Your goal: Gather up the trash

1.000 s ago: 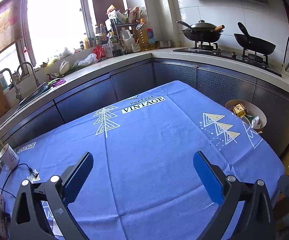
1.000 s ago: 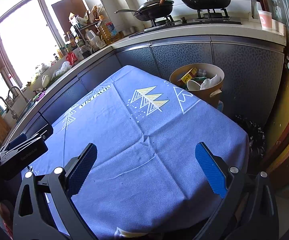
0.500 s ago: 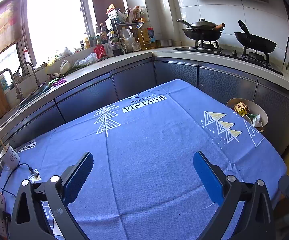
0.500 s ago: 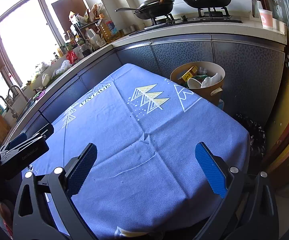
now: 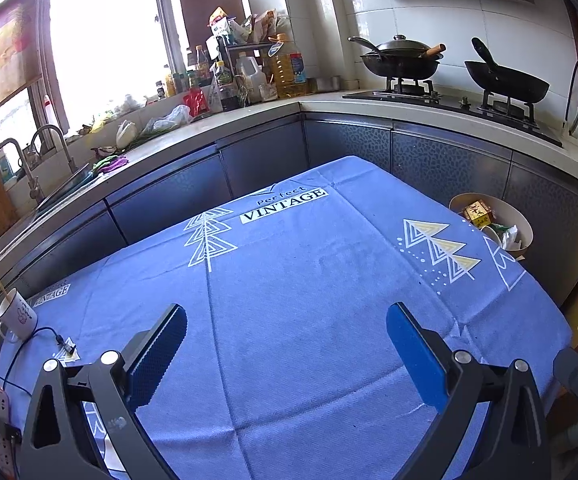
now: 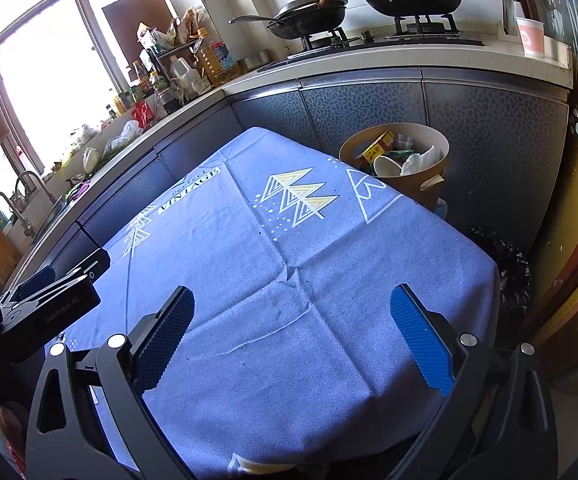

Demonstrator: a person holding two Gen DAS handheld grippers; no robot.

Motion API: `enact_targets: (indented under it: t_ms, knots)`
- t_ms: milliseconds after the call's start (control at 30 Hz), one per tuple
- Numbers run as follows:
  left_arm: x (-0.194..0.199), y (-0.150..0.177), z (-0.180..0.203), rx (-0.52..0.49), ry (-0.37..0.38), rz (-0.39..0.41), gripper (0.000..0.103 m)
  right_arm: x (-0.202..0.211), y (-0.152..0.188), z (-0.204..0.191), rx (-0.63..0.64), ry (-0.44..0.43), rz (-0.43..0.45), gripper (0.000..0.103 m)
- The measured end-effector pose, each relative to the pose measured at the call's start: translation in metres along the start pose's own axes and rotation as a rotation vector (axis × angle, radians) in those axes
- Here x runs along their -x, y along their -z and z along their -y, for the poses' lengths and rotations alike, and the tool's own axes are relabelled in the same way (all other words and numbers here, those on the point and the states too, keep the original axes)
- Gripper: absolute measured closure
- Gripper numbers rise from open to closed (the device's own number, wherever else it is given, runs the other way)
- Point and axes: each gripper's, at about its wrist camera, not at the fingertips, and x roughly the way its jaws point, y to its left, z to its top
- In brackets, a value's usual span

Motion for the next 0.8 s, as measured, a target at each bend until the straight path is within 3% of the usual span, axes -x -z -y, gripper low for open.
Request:
enact_targets:
  t_ms: [800]
  knots:
    - [0.019, -0.016, 0.029, -0.049, 0.102, 0.011, 0.004, 0.030, -0.007, 0.020, -0.024, 0.038, 0.088, 0.006]
